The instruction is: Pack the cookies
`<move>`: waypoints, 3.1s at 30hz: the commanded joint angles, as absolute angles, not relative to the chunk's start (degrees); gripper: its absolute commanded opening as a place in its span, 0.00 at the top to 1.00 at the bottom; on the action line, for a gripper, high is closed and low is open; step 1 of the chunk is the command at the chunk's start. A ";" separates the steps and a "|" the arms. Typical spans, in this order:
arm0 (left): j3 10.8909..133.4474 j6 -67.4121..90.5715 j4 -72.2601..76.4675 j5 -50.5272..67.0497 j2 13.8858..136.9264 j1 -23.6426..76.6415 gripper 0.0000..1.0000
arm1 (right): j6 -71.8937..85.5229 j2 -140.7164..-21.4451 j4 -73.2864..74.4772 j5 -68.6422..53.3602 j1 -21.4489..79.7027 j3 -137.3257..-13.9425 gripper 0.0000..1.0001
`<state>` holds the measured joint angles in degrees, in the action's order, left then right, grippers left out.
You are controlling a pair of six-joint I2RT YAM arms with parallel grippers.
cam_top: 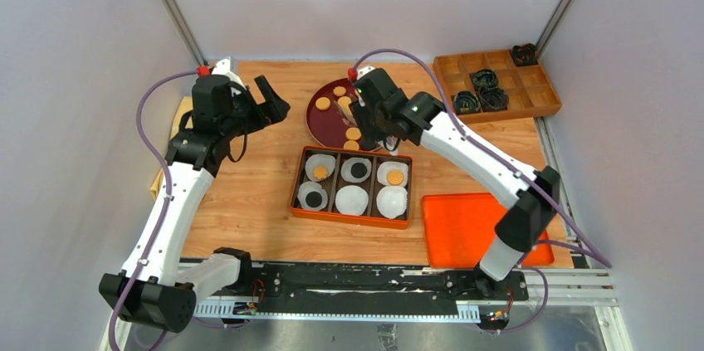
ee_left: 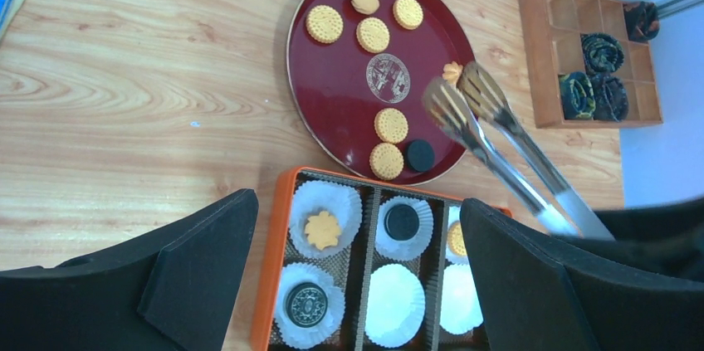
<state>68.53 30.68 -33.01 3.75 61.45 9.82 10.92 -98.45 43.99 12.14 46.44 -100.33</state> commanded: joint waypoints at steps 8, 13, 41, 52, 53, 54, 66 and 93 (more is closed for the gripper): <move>66.21 32.31 -30.39 6.29 61.70 9.32 0.01 | 17.46 -81.24 47.58 15.13 60.94 -80.65 1.00; 65.94 32.49 -30.32 6.85 61.67 9.32 0.01 | 22.92 -79.10 49.31 14.20 64.44 -75.74 1.00; 64.52 31.96 -28.97 10.44 60.04 9.32 0.00 | 31.44 -81.58 54.53 17.92 71.06 -73.01 0.56; 64.33 31.28 -27.90 12.35 59.78 9.32 0.00 | 30.01 -82.36 53.85 16.26 71.18 -74.11 0.38; 64.31 31.33 -27.60 12.73 59.69 9.32 0.00 | 29.85 -82.21 53.58 16.03 71.19 -74.21 0.37; 64.20 31.35 -27.48 12.84 59.60 9.32 0.00 | 29.75 -82.04 53.51 16.02 71.19 -74.43 0.37; 64.26 31.54 -26.78 13.98 59.14 9.32 0.00 | 28.37 -77.43 53.66 23.90 71.37 -80.60 0.50; 65.11 30.08 -26.46 11.84 59.93 9.32 0.00 | 11.94 -108.33 34.76 17.94 45.60 -98.01 0.52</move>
